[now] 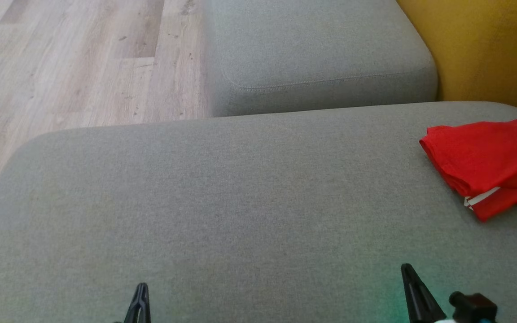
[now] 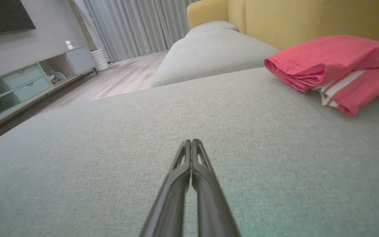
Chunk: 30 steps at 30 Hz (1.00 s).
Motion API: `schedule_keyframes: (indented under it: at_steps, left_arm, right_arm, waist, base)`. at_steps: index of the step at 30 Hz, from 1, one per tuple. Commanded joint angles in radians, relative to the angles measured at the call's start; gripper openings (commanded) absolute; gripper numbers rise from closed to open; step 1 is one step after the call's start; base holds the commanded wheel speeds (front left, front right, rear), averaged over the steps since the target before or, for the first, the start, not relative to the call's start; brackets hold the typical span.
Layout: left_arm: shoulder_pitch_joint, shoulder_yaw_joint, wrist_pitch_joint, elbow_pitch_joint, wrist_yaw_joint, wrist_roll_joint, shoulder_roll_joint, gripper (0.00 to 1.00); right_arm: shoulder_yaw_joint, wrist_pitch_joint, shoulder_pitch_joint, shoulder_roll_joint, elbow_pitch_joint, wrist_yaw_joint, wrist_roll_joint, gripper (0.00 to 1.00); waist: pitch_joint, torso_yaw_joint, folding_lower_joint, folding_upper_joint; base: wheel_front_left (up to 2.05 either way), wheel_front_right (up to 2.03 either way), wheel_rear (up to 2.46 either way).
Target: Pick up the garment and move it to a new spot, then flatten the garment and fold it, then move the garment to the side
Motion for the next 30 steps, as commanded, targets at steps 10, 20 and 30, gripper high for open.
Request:
schedule_keyframes:
  at_steps: [10, 20, 30]
  left_arm:
    - [-0.063, 0.03, 0.032, -0.034, -0.021, -0.144, 0.0, 0.0]
    - [-0.087, 0.053, 0.064, -0.038, -0.037, -0.276, 0.0, 0.0]
    - [-0.109, 0.075, 0.093, -0.04, -0.053, -0.395, 0.0, 0.0]
  right_arm:
    - [-0.015, 0.028, -0.059, -0.008, -0.04, 0.0, 0.146, 0.0]
    - [-0.028, 0.055, -0.082, -0.013, -0.047, 0.0, 0.277, 0.0]
    - [-0.042, 0.08, -0.102, -0.016, -0.054, 0.0, 0.394, 0.0]
  waist:
    - [0.01, -0.001, 0.0, 0.0]
    - [0.021, -0.003, 0.0, 0.0]
    - [0.03, -0.004, 0.0, 0.0]
  base:
    - [0.0, 0.0, 0.0]
    - [0.0, 0.0, 0.0]
    - [0.0, 0.0, 0.0]
